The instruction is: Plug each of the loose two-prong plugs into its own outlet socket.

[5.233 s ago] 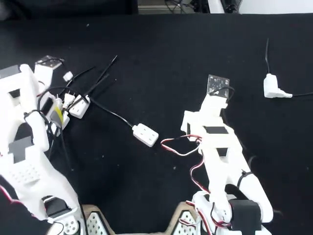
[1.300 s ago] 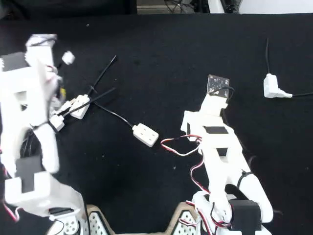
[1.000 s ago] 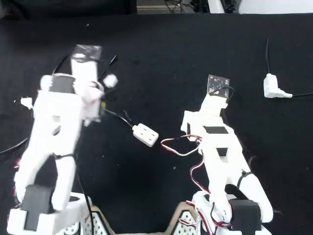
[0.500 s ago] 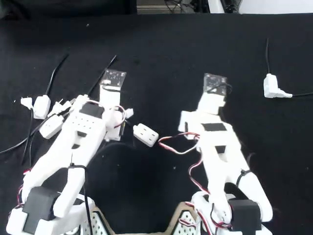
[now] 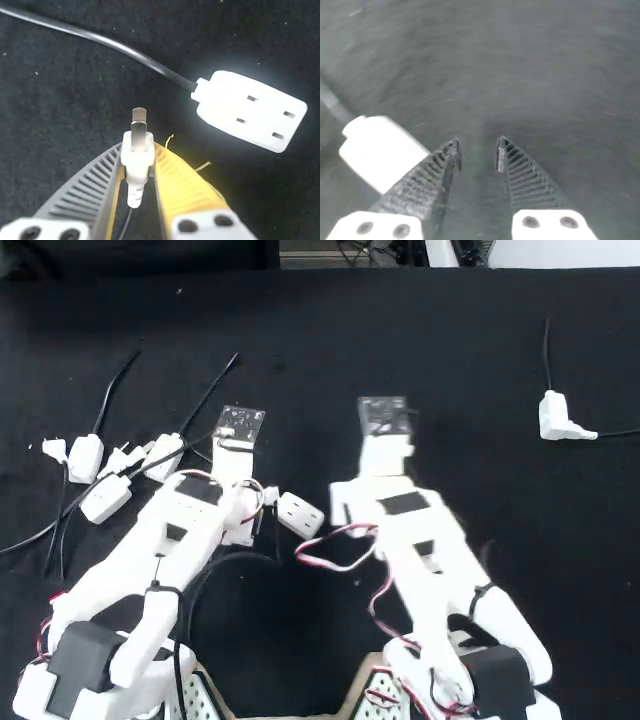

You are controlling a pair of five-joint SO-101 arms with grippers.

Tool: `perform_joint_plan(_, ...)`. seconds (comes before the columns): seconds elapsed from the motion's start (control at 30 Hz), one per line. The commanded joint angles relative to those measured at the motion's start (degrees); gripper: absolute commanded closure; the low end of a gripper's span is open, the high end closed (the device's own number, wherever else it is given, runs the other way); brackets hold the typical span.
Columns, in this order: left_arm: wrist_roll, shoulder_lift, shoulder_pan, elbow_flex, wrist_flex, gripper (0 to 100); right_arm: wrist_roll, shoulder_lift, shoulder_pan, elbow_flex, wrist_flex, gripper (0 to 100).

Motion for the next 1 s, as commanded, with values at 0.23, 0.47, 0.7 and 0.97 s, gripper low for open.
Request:
perform_joint_plan(0.23, 0.18, -2.29, -1.10, -2.86, 5.71, 80, 4.31, -6.64, -5.10, -7.52, 12.13, 87.8)
perform_joint_plan(0.47, -6.15, -2.37, -16.66, -21.85, 30.77, 78, 3.78, -9.89, -10.02, -5.93, 9.76, 87.8)
perform_joint_plan(0.7, -18.73, -2.02, -44.44, -23.96, 33.14, 78, -3.69, -5.23, -25.14, -7.16, 3.16, 87.8)
perform_joint_plan(0.97, -16.18, -2.29, -48.40, -8.13, 20.31, 78, -12.31, 11.47, -29.63, -12.53, -10.99, 87.8)
